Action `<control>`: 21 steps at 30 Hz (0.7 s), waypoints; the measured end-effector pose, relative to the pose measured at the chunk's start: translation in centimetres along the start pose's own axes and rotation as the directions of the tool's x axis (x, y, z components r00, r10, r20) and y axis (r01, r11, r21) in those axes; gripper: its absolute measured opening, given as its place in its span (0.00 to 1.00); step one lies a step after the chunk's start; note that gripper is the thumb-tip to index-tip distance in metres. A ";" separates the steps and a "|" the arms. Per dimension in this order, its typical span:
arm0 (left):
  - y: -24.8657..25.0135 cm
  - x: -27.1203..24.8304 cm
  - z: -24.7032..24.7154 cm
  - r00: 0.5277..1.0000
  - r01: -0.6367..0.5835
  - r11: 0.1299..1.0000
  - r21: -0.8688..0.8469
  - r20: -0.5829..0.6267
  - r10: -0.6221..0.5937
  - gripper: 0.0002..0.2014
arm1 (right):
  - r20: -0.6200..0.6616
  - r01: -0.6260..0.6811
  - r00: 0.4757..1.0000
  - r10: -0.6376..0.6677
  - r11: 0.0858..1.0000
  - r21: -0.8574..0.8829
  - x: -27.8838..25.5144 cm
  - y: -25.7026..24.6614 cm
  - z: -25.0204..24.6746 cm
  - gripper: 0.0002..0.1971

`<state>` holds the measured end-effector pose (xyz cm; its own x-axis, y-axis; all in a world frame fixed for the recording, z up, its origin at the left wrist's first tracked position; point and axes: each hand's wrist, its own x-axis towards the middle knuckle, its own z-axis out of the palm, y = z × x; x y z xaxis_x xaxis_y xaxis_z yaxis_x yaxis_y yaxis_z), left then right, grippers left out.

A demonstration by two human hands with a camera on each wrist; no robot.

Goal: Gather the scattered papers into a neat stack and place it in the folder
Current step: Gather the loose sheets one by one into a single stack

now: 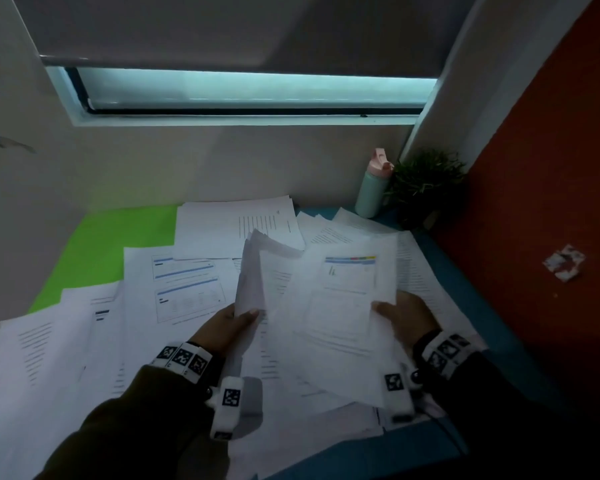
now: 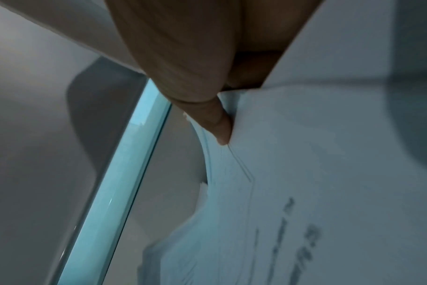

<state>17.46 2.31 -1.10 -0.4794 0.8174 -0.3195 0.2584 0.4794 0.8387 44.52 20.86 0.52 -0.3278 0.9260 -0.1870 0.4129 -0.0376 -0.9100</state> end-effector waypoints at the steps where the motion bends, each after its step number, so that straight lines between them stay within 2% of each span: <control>1: 0.0 0.1 0.1 1.000 0.009 1.000 -0.022 0.000 -0.009 0.16 | 0.011 -0.020 1.000 0.020 0.998 0.058 -0.8 0.4 1.4 0.09; 2: 0.0 0.0 0.2 1.000 0.015 0.999 -0.046 0.001 -0.015 0.13 | 0.028 -0.026 0.999 0.024 0.996 0.089 -1.2 0.5 2.6 0.08; 4: 0.1 -0.2 0.2 0.999 0.037 0.996 -0.083 0.015 -0.035 0.10 | 0.074 -0.009 0.997 0.011 1.000 -0.025 -1.4 0.4 3.9 0.07; 6: 0.1 -0.1 0.4 0.999 0.052 0.995 -0.083 0.014 -0.051 0.17 | 0.097 0.017 0.995 0.004 0.977 -0.215 -1.0 -0.2 4.0 0.12; 8: 0.3 0.0 0.4 0.998 0.052 0.999 -0.008 -0.038 -0.052 0.20 | 0.046 0.021 0.999 -0.008 0.956 -0.293 -0.5 -0.6 3.5 0.14; 10: 0.3 0.2 0.5 0.994 0.059 0.997 -0.043 -0.089 -0.063 0.24 | 0.011 0.008 1.000 -0.005 0.963 -0.268 0.1 -0.7 3.4 0.13; 15: -0.5 0.3 0.7 0.997 0.031 0.993 -0.114 -0.065 -0.039 0.25 | 0.024 0.053 0.999 -0.049 0.967 -0.250 -0.6 -0.7 5.3 0.15; 18: -0.4 0.1 0.9 0.999 0.009 0.987 -0.159 -0.049 -0.017 0.12 | -0.074 0.003 0.997 -0.022 0.969 -0.248 -0.1 -1.1 5.0 0.14; 21: -0.1 0.0 0.9 0.997 0.002 0.991 -0.134 -0.072 -0.011 0.11 | -0.059 -0.052 0.998 0.035 0.946 -0.319 0.6 -1.6 4.7 0.14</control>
<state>18.19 2.56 -1.64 -0.5418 0.7866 -0.2961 0.1434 0.4337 0.8896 39.64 19.72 0.14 -0.2626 0.9447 -0.1963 0.6791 0.0364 -0.7331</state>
